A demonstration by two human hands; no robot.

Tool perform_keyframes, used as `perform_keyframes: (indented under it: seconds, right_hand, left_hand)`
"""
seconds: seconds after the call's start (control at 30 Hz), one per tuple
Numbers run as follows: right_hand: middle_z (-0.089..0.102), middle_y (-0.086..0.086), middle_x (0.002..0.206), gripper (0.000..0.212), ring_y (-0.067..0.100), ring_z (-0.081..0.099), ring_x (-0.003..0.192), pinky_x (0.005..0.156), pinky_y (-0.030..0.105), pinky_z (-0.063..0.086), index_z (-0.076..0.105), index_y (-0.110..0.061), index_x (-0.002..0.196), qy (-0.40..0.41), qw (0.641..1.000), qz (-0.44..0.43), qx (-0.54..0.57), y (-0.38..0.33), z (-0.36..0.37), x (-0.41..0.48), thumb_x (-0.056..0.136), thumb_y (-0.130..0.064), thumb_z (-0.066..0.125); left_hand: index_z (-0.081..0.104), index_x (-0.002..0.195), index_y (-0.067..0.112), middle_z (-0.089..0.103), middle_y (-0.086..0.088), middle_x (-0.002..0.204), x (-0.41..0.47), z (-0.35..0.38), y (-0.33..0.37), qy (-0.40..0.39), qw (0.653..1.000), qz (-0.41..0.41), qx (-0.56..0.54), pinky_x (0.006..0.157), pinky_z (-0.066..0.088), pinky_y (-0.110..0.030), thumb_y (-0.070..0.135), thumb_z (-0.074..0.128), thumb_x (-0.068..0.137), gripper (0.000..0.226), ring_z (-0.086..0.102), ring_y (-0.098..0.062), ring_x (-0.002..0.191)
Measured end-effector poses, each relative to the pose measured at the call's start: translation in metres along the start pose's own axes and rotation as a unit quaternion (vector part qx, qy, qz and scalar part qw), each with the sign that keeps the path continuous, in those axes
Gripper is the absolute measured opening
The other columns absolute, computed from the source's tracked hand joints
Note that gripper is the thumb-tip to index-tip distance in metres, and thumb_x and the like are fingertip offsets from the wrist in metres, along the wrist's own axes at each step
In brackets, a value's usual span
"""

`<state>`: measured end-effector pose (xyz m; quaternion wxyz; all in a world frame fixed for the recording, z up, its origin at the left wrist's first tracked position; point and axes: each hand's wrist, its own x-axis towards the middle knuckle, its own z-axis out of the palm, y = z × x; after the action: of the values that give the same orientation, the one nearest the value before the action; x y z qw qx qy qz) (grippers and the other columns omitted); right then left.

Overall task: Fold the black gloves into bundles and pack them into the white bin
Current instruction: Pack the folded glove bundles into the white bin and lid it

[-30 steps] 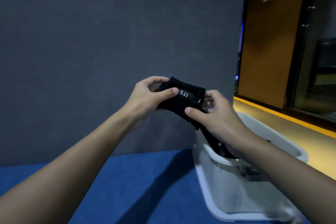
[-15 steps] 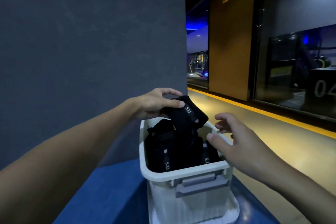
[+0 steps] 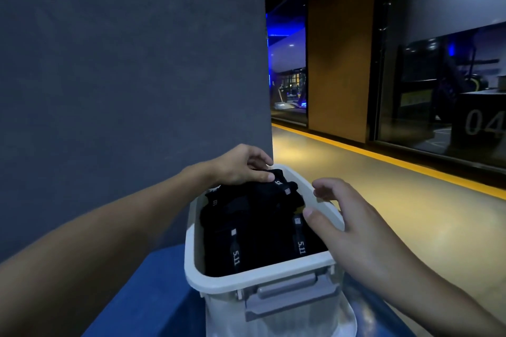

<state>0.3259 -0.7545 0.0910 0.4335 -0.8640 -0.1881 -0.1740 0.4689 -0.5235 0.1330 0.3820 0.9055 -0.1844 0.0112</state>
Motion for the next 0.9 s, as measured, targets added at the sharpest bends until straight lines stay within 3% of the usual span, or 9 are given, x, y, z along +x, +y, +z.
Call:
perform_keyframes:
  seconds: [0.17, 0.27, 0.37, 0.43, 0.57, 0.73, 0.9]
  right_hand:
    - [0.045, -0.023, 0.126, 0.045, -0.001, 0.043, 0.117, 0.09, 0.021, 0.037, 0.038, -0.041, 0.132, -0.013, 1.0, 0.004, -0.004, -0.004, -0.002, -0.007, 0.09, -0.047, 0.052]
    - [0.041, -0.026, 0.122, 0.043, -0.002, 0.042, 0.112, 0.081, 0.012, 0.037, 0.037, -0.043, 0.13, -0.021, 1.0, 0.011, -0.005, -0.006, -0.003, -0.013, 0.091, -0.046, 0.053]
    - [0.038, -0.025, 0.124, 0.044, -0.001, 0.04, 0.112, 0.084, 0.017, 0.037, 0.037, -0.041, 0.131, -0.01, 1.0, 0.019, -0.017, -0.006, 0.0, -0.015, 0.09, -0.048, 0.051]
    - [0.038, -0.023, 0.123, 0.045, -0.001, 0.038, 0.11, 0.081, 0.017, 0.035, 0.038, -0.04, 0.133, -0.01, 0.999, 0.035, -0.012, -0.006, 0.001, -0.016, 0.091, -0.048, 0.052]
    - [0.042, -0.019, 0.126, 0.048, 0.006, 0.046, 0.116, 0.09, 0.025, 0.042, 0.039, -0.035, 0.136, -0.01, 0.999, 0.046, -0.015, -0.007, 0.0, -0.017, 0.091, -0.047, 0.053]
    - [0.047, -0.015, 0.125, 0.047, 0.012, 0.054, 0.109, 0.089, 0.032, 0.049, 0.041, -0.035, 0.133, -0.014, 0.998, 0.062, -0.007, -0.007, 0.0, -0.017, 0.09, -0.049, 0.053]
    - [0.045, -0.014, 0.129, 0.048, 0.012, 0.052, 0.112, 0.09, 0.03, 0.047, 0.04, -0.034, 0.135, -0.016, 0.998, 0.066, -0.009, -0.006, 0.0, -0.018, 0.091, -0.048, 0.053]
  left_hand:
    - [0.067, 0.113, 0.015, 0.071, -0.005, 0.11, -0.008, 0.004, 0.002, 0.023, 0.996, 0.044, 0.074, 0.094, 0.05, -0.02, 0.025, 0.071, 0.091, 0.024, 0.067, -0.014, 0.105]
    - [0.061, 0.125, 0.029, 0.063, 0.005, 0.122, -0.022, 0.002, 0.004, 0.019, 0.992, 0.053, 0.116, 0.1, 0.046, -0.024, 0.05, 0.069, 0.088, 0.043, 0.058, -0.008, 0.116]
    - [0.057, 0.125, 0.048, 0.05, 0.017, 0.131, -0.039, 0.002, 0.007, 0.006, 0.979, 0.06, 0.194, 0.106, 0.036, -0.032, 0.078, 0.059, 0.073, 0.06, 0.038, -0.006, 0.13]
    - [0.057, 0.124, 0.05, 0.046, 0.02, 0.129, -0.047, 0.004, 0.01, -0.009, 0.978, 0.053, 0.201, 0.107, 0.036, -0.032, 0.083, 0.058, 0.068, 0.065, 0.036, -0.004, 0.129]
    - [0.059, 0.127, 0.044, 0.051, 0.018, 0.125, -0.052, 0.009, 0.011, -0.017, 0.979, 0.043, 0.198, 0.105, 0.045, -0.032, 0.075, 0.064, 0.071, 0.065, 0.053, -0.002, 0.116]
    - [0.05, 0.14, 0.04, 0.052, 0.018, 0.14, -0.053, 0.016, 0.012, -0.044, 0.965, 0.018, 0.257, 0.11, 0.04, -0.031, 0.067, 0.059, 0.082, 0.064, 0.049, -0.005, 0.129]
    - [0.048, 0.143, 0.035, 0.052, 0.013, 0.142, -0.058, 0.02, 0.021, -0.052, 0.963, 0.052, 0.259, 0.11, 0.038, -0.03, 0.048, 0.059, 0.094, 0.052, 0.048, -0.006, 0.128]
